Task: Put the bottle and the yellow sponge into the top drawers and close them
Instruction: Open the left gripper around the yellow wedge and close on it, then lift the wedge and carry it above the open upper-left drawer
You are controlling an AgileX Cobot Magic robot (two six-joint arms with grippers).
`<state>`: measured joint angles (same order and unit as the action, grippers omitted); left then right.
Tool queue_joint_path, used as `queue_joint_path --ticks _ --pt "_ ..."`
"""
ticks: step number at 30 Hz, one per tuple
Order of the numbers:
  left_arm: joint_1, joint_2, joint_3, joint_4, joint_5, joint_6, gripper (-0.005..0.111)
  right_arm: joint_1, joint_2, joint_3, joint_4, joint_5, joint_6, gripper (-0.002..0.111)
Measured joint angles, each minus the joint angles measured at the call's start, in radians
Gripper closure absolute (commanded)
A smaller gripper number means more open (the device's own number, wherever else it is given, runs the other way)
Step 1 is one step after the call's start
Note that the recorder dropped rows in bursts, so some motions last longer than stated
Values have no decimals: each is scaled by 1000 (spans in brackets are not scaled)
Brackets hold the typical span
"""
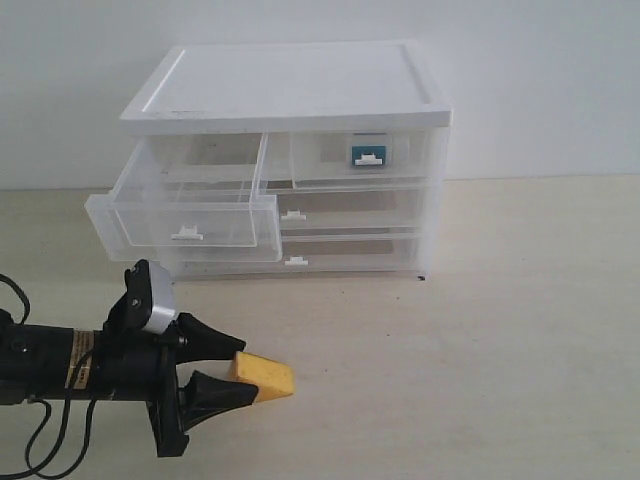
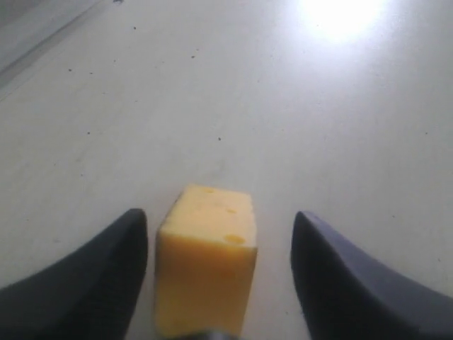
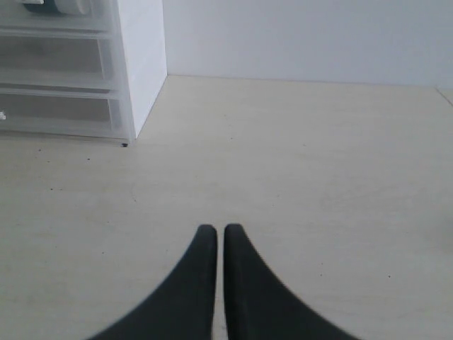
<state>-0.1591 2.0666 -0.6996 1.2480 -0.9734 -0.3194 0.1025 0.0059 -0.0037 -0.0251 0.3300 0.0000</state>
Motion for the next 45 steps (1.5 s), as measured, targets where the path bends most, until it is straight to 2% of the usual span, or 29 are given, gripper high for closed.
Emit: queue_joint_path --ticks 3,14,23,28,33,40,45 --pt "0 0 0 8 2 0 103 0 0 0 0 0 0 107" --pt "0 -31 0 65 5 -30 102 0 0 0 0 0 0 107" --pt "0 -199 0 256 6 -264 102 0 0 0 0 0 0 107" --pt "0 -251 0 359 -62 -392 102 0 0 0 0 0 0 107" --pt "0 -332 2 388 -176 -472 102 0 0 0 0 0 0 107" --pt "-9 -495 2 392 -190 -598 102 0 0 0 0 0 0 107" --pt "-31 -608 -49 420 -184 -710 102 0 0 0 0 0 0 107"
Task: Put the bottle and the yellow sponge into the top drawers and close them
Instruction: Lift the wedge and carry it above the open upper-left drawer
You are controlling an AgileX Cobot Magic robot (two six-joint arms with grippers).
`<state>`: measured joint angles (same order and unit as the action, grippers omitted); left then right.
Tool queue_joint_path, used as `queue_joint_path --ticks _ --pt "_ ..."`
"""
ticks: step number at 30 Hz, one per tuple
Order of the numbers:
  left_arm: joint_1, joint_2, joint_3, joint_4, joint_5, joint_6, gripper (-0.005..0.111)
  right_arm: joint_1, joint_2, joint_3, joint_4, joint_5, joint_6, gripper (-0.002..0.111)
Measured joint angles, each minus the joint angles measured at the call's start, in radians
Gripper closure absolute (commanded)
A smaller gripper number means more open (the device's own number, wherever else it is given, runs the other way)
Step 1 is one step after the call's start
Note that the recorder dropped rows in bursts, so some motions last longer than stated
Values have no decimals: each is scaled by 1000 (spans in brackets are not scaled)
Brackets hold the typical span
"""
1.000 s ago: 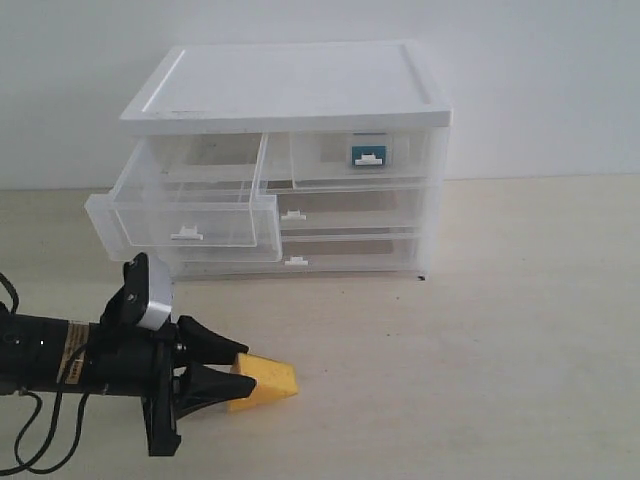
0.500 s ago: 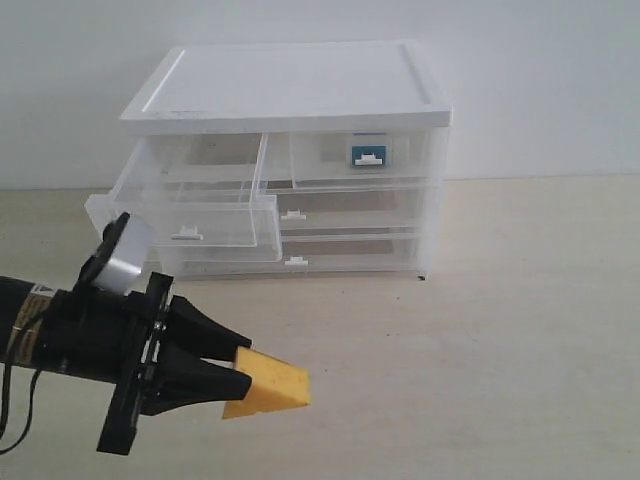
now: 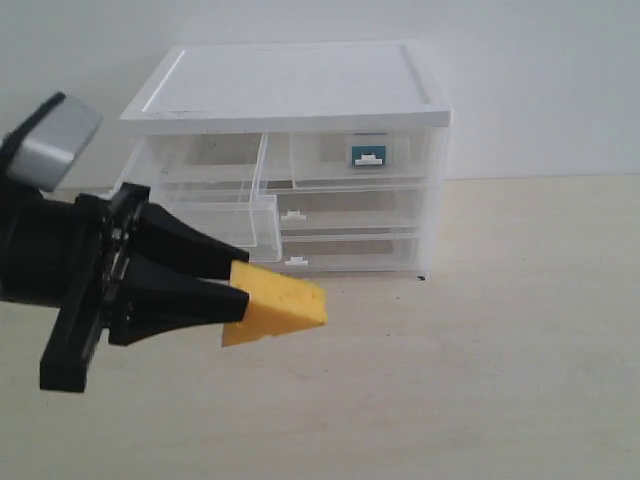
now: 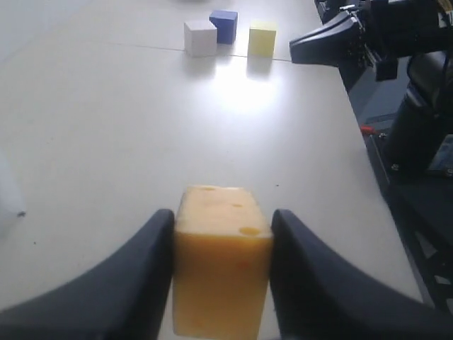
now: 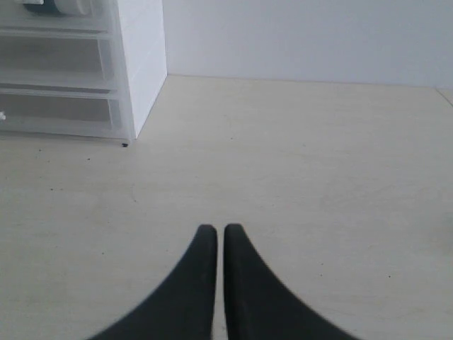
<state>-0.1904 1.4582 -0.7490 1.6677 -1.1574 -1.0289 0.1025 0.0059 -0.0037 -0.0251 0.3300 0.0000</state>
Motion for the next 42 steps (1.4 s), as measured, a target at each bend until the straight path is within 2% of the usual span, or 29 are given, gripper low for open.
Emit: queue_joint_path --ticks 4,11,18,22,26,42 --pt "0 -48 -103 66 0 -98 102 0 0 0 0 0 0 107" --pt "6 -55 -309 87 -6 -213 102 0 0 0 0 0 0 107" --pt "81 0 -460 86 -5 -289 102 0 0 0 0 0 0 107" --pt "152 36 -489 86 3 -301 102 0 0 0 0 0 0 107" --pt "193 74 -494 86 24 -315 102 0 0 0 0 0 0 107" --pt "203 237 -494 90 73 -261 102 0 0 0 0 0 0 107"
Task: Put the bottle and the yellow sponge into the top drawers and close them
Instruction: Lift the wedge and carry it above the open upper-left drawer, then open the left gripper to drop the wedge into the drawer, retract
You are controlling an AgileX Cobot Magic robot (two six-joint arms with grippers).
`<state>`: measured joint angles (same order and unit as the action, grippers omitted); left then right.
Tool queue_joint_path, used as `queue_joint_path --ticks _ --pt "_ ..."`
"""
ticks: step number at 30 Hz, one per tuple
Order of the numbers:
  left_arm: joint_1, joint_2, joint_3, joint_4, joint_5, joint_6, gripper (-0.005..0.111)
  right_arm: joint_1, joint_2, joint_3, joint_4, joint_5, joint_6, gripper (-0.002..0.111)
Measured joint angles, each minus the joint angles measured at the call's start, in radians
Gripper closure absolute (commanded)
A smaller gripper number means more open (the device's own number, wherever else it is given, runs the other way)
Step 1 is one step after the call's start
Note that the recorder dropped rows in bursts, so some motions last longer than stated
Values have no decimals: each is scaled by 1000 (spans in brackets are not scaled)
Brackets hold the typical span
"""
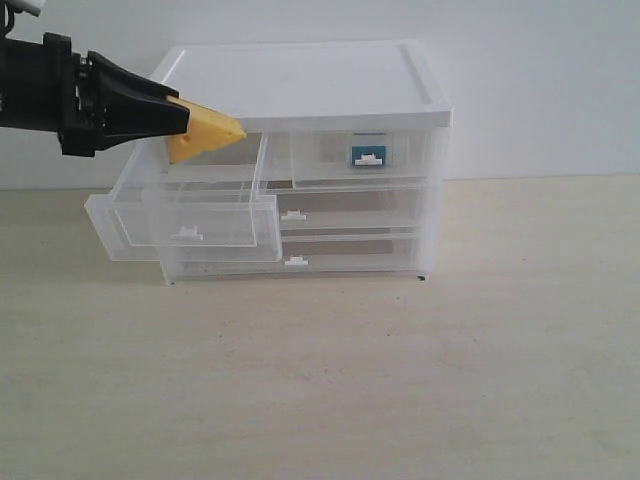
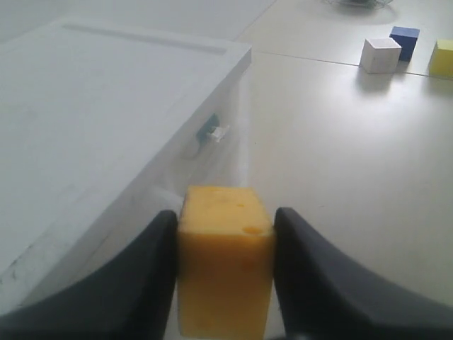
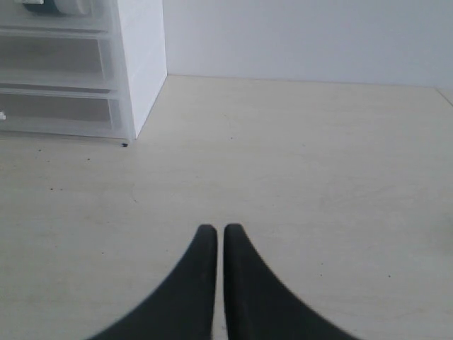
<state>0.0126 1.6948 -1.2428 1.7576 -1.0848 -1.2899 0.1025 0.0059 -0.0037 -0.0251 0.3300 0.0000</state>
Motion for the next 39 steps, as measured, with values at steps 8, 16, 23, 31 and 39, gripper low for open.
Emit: queue_joint_path --ticks 8,16,23,31,39 --pt "0 27 0 2 4 4 102 0 0 0 0 0 0 107" --pt "0 66 0 0 4 12 102 0 0 0 0 0 0 107" --pt "0 97 0 4 78 47 102 0 0 0 0 0 0 107" --pt "0 99 0 4 83 51 47 0 0 0 0 0 0 107" --pt "0 99 -9 0 91 76 36 0 0 0 0 0 0 107"
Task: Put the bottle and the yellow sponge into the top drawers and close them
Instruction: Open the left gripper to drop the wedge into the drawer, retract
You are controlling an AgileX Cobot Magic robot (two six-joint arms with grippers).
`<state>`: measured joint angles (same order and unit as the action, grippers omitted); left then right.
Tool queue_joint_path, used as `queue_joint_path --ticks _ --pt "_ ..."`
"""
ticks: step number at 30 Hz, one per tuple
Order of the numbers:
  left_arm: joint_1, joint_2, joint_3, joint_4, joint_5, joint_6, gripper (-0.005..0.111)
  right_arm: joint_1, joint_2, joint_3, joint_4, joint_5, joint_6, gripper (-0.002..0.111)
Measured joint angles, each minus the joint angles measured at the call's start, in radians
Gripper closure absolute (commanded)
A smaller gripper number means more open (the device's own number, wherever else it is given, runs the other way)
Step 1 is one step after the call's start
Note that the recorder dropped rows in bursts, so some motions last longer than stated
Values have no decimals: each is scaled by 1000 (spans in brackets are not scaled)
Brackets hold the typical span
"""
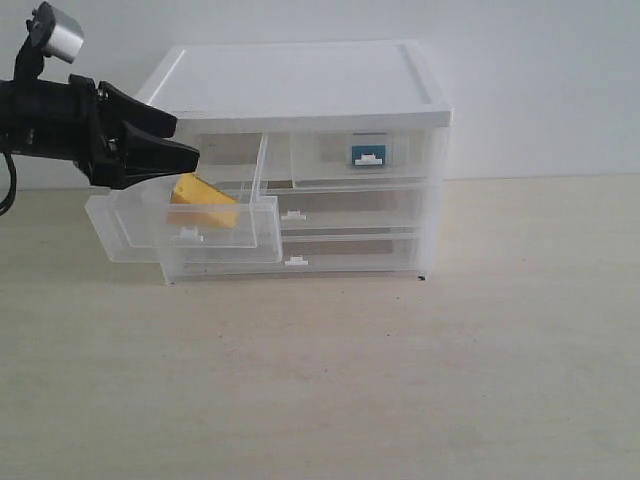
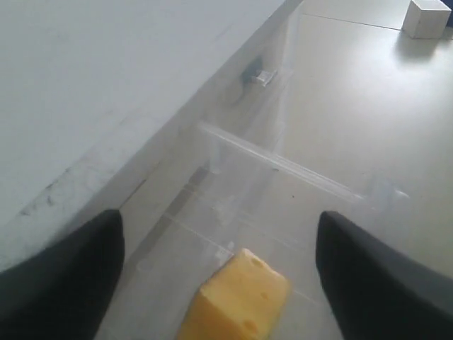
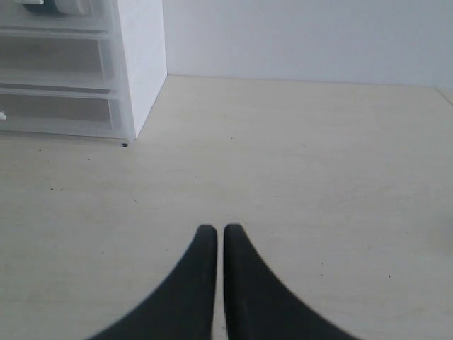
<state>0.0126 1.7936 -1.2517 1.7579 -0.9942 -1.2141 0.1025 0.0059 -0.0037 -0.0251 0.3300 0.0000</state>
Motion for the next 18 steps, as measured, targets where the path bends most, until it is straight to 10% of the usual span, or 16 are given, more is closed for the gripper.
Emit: queue_joint_path --ticks 9,12,18 --pt "0 -89 -33 -2 122 2 73 0 0 0 0 0 0 107" --pt "0 -168 -34 -4 366 16 100 0 0 0 0 0 0 107" --pt "0 -244 -8 -1 970 -54 102 0 0 0 0 0 0 107"
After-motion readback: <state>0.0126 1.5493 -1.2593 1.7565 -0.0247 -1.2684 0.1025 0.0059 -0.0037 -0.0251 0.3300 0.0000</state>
